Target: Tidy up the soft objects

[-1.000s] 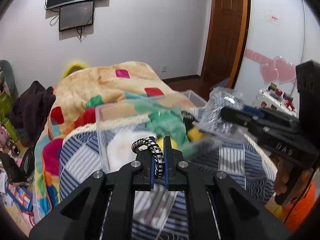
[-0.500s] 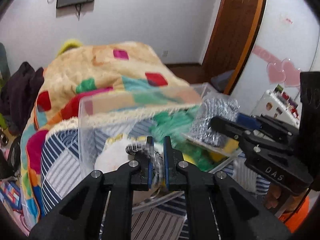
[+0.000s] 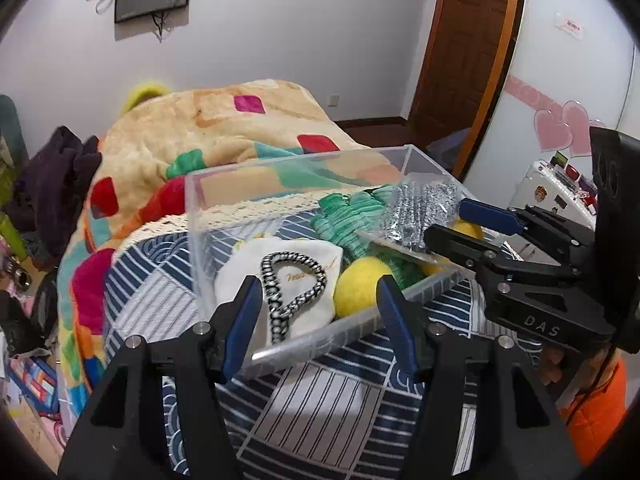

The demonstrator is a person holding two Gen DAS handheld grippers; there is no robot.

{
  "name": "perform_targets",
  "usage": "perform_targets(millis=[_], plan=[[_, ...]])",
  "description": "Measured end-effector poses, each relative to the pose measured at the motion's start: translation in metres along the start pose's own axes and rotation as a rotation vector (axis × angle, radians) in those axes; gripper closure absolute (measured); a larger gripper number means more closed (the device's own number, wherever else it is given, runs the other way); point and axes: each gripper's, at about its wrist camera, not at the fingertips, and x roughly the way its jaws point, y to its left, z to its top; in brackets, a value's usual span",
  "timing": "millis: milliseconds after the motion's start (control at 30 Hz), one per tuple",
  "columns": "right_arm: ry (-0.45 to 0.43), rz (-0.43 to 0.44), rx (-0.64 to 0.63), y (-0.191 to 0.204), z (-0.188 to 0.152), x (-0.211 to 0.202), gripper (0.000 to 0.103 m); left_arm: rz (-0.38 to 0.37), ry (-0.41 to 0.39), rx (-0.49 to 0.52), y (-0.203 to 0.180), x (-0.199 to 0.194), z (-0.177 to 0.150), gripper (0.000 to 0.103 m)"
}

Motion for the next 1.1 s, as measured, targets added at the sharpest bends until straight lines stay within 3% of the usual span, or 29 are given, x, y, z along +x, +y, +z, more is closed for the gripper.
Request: perform_targets(millis=[300,500,767,867,933,1000,1100], plan=[[-0.068,-0.005,-0.012,0.001,0.003,-0.036,0.045,0.09,-0.157,0.001,-0.009,-0.051,-0.005,0.044],[-0.206,0.004,-0.017,0.006,0.014,-0.085,0.034,0.101,-0.283,-0.025,-0.016,-0.096,0.0,0.043],[-0.367,0.018,-0.013,0.017,0.026,-0.138,0.021,0.159,-0.476,-0.009,-0.034,-0.159,-0.004,0.028],[-0.404,0.025,-0.012,0.02,0.026,-0.15,0.018,0.162,-0.511,-0.001,-0.04,-0.17,-0.005,0.023],[-0.421,0.025,-0.005,0.022,0.025,-0.154,0.009,0.166,-0.538,-0.005,-0.043,-0.178,-0.007,0.006],[-0.437,0.026,0.004,0.023,0.022,-0.158,0.0,0.188,-0.572,-0.004,-0.048,-0.186,-0.011,0.004],[-0.455,0.017,0.012,0.024,0.02,-0.162,0.0,0.2,-0.598,0.002,-0.053,-0.193,-0.014,0.0]])
